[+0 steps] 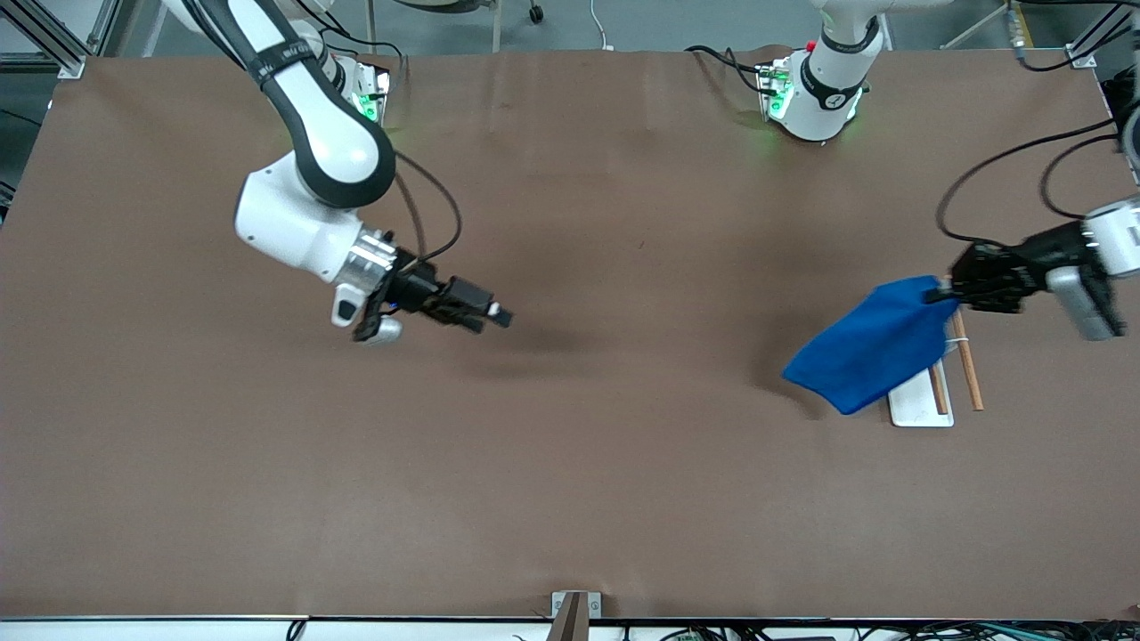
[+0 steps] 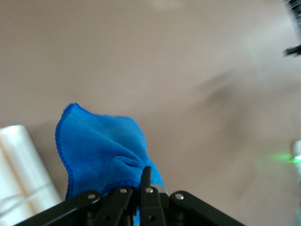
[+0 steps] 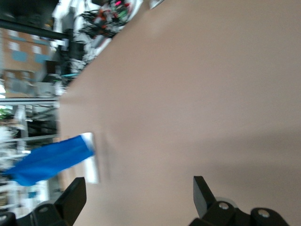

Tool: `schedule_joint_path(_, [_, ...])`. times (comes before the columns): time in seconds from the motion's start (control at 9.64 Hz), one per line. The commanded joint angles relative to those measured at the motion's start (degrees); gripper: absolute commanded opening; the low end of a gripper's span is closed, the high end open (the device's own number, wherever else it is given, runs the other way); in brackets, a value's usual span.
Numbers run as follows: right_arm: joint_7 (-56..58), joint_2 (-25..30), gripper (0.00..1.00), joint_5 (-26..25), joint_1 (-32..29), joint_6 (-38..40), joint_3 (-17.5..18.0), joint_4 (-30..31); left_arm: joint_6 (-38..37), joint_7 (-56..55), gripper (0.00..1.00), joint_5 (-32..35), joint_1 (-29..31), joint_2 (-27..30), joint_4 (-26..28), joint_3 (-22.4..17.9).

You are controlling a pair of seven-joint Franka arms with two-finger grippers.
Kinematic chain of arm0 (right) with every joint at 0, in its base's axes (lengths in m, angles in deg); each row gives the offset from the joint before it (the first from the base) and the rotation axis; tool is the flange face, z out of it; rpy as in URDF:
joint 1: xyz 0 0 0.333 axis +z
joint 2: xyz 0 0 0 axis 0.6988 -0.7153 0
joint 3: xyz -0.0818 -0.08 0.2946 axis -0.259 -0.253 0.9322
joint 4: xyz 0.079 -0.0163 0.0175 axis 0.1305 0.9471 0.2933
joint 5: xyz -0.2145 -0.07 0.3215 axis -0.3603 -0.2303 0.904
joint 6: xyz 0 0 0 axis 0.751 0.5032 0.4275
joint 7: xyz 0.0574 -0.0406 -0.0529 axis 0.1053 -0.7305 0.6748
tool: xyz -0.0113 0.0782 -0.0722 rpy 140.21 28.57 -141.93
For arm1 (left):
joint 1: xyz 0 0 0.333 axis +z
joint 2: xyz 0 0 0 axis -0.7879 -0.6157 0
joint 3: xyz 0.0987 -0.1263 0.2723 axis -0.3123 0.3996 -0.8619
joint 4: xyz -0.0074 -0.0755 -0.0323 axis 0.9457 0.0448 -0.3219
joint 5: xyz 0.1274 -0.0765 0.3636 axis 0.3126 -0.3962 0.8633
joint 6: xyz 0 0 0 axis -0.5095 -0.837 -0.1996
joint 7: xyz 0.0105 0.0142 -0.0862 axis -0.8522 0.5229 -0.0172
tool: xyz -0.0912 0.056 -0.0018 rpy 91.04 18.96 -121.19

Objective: Right arm passes towel to left arm to hang
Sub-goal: 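Open the right gripper and carry the towel toward the dowel stand, then drape the towel over the wooden dowels with the left gripper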

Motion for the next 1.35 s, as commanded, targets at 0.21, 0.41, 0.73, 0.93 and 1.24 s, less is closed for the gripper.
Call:
schedule_joint_path(0.21, [-0.36, 3.08, 1.00, -26.87, -0.25, 0.99, -13.70, 3.99, -0.61, 20.11, 0.00, 17.24, 0.18, -8.79, -7.70, -5.75])
schedule_joint_path(0.41, [-0.36, 4.22, 1.00, -37.55, -0.16, 3.52, -21.18, 3.99, -0.61, 26.13, 0.00, 22.34, 0.18, -10.38, -9.36, -7.16])
schedule_joint_path(0.73, [-1.58, 9.21, 1.00, -56.51, -0.16, 17.02, -30.50, 0.23, -0.61, 26.42, 0.00, 28.16, 0.01, -13.02, -9.73, -7.17])
schedule_joint_path(0.93, [-3.59, 11.86, 1.00, -66.19, -0.42, 31.84, -31.58, -7.56, -0.52, 24.85, 0.00, 28.25, -0.17, -16.35, -9.90, -7.17])
schedule_joint_path(1.24, [-16.15, 13.88, 1.00, -67.12, -1.21, 52.88, -31.59, -19.89, -0.09, 17.65, 0.74, 28.25, -0.96, -19.52, -12.25, -6.47])
